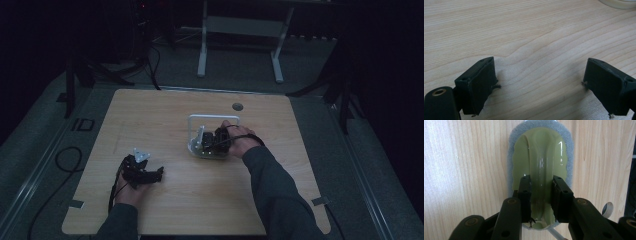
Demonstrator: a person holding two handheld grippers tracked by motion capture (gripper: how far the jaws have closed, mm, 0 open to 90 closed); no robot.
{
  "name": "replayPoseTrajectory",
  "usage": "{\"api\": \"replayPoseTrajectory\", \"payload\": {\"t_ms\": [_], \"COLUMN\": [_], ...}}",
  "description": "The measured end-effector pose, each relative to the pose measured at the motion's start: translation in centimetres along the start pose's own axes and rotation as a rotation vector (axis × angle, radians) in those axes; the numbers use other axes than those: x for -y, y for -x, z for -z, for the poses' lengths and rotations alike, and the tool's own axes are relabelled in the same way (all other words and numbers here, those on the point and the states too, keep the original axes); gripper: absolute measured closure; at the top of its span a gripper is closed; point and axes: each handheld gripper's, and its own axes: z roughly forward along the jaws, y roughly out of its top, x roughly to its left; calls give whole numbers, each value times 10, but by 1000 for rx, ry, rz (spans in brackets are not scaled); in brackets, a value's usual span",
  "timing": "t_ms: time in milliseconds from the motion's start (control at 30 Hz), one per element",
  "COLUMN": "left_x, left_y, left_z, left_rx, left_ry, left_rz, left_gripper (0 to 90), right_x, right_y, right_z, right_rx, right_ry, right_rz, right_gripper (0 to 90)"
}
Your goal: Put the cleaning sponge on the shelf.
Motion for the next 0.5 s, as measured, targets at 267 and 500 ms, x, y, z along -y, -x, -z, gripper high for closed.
{"api": "replayPoseTrajectory", "payload": {"t_ms": [267, 500], "left_x": [0, 0], "left_y": [0, 0], "left_z": [0, 0], "left_rx": [0, 0], "left_ry": [0, 0], "left_rz": [0, -1], "left_gripper": [109, 109], "right_x": [-5, -7], "right_y": [1, 2], "right_z": [-5, -8], "right_rx": [10, 29], "right_ry": [4, -19], "right_rz": [7, 16], "right_gripper": [715, 714]}}
